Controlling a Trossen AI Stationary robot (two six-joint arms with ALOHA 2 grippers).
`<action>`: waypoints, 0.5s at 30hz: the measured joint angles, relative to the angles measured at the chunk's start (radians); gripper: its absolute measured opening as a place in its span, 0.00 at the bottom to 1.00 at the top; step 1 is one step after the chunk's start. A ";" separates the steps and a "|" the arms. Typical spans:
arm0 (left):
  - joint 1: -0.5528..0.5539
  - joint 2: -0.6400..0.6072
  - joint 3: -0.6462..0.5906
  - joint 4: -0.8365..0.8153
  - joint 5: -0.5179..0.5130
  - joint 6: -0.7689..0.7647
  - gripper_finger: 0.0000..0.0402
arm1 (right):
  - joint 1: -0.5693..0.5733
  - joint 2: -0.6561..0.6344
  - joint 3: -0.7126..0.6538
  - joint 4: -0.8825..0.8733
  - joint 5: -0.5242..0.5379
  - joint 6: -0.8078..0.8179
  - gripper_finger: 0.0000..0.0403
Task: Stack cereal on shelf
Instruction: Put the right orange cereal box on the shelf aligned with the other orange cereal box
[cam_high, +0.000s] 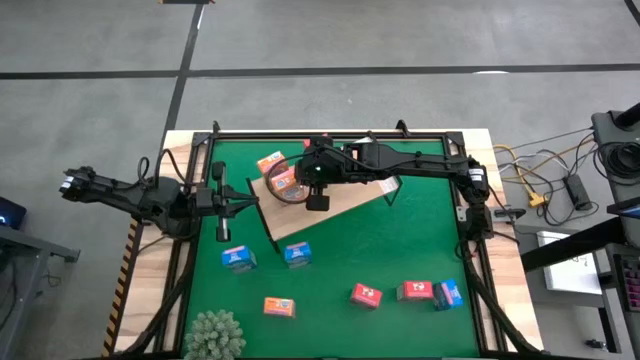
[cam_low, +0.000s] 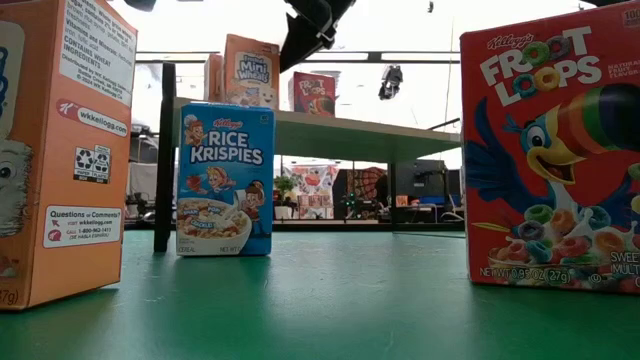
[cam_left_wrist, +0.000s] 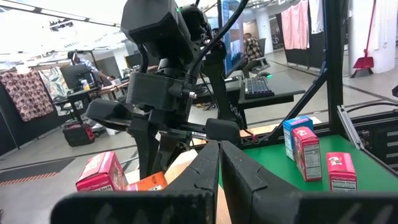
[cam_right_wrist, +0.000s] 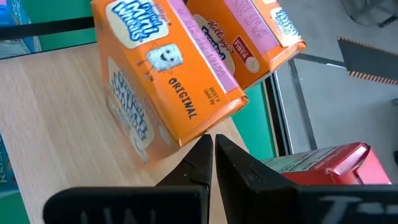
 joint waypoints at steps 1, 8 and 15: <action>0.000 0.000 0.000 0.000 0.000 0.000 0.00 | 0.000 0.000 -0.001 0.000 0.000 0.000 0.02; 0.000 0.000 0.000 0.000 0.000 0.000 0.00 | 0.008 0.000 -0.001 0.000 0.000 0.000 0.02; 0.000 0.000 0.000 0.000 0.000 0.000 0.00 | 0.015 0.000 -0.001 -0.001 0.015 0.000 0.02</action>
